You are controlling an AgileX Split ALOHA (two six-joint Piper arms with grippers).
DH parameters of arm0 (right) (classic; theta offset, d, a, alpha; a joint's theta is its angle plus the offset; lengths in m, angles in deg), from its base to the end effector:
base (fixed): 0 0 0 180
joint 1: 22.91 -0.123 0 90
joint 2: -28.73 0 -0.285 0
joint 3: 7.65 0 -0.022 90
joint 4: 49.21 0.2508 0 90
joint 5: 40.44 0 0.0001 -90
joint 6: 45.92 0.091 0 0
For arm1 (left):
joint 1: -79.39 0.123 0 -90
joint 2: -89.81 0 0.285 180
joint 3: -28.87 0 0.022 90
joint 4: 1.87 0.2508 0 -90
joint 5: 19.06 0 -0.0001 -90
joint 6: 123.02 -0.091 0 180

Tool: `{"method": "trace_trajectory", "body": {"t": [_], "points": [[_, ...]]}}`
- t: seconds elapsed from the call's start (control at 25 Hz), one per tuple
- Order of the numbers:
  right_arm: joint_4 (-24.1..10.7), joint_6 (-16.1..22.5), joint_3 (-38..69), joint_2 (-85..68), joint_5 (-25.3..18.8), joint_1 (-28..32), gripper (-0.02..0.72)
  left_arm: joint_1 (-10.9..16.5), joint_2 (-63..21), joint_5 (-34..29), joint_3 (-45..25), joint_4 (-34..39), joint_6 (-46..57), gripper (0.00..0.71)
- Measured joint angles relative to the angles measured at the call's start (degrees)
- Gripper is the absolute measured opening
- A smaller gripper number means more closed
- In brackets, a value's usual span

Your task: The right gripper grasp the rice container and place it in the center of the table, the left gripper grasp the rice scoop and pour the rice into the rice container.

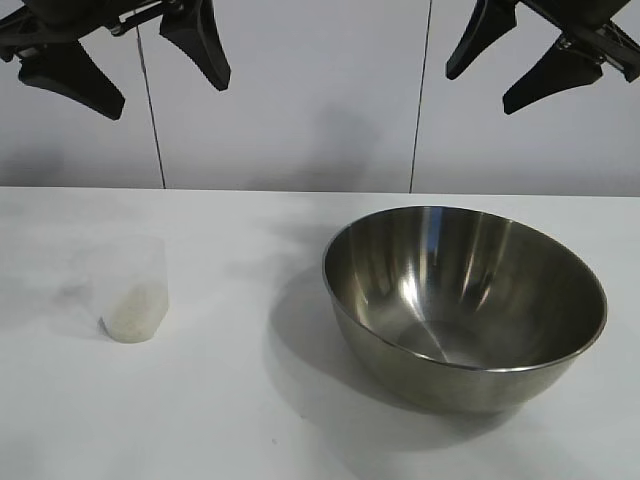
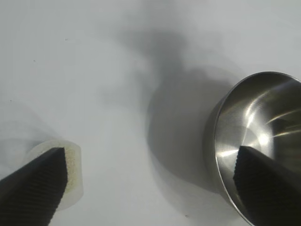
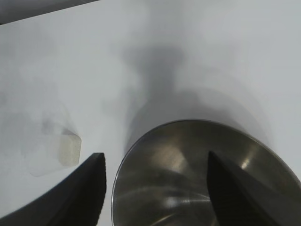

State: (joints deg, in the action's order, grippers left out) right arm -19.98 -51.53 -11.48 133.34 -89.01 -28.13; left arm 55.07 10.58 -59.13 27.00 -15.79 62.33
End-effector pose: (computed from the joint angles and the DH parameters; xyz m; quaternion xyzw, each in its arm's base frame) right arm 0.3657 0.0669 0.3037 0.0225 0.9395 0.2257 0.2565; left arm 0.3206 -0.1604 0.2988 0.0929 0.9380 -0.1814 0.2803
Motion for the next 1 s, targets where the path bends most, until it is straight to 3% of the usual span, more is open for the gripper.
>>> {"method": "trace_trajectory", "body": {"t": [0.6, 0.8, 1.0], "points": [[3.2, 0.0, 0.0, 0.0, 2.2, 0.0, 0.433, 0.0, 0.0, 0.0, 0.0, 0.0, 0.0, 0.694], [2.6, -0.2, 0.0, 0.0, -3.5, 0.0, 0.433, 0.0, 0.0, 0.0, 0.0, 0.0, 0.0, 0.694], [-5.5, -0.2, 0.5, 1.3, -14.7, 0.0, 0.433, 0.0, 0.0, 0.0, 0.0, 0.0, 0.0, 0.694]]}}
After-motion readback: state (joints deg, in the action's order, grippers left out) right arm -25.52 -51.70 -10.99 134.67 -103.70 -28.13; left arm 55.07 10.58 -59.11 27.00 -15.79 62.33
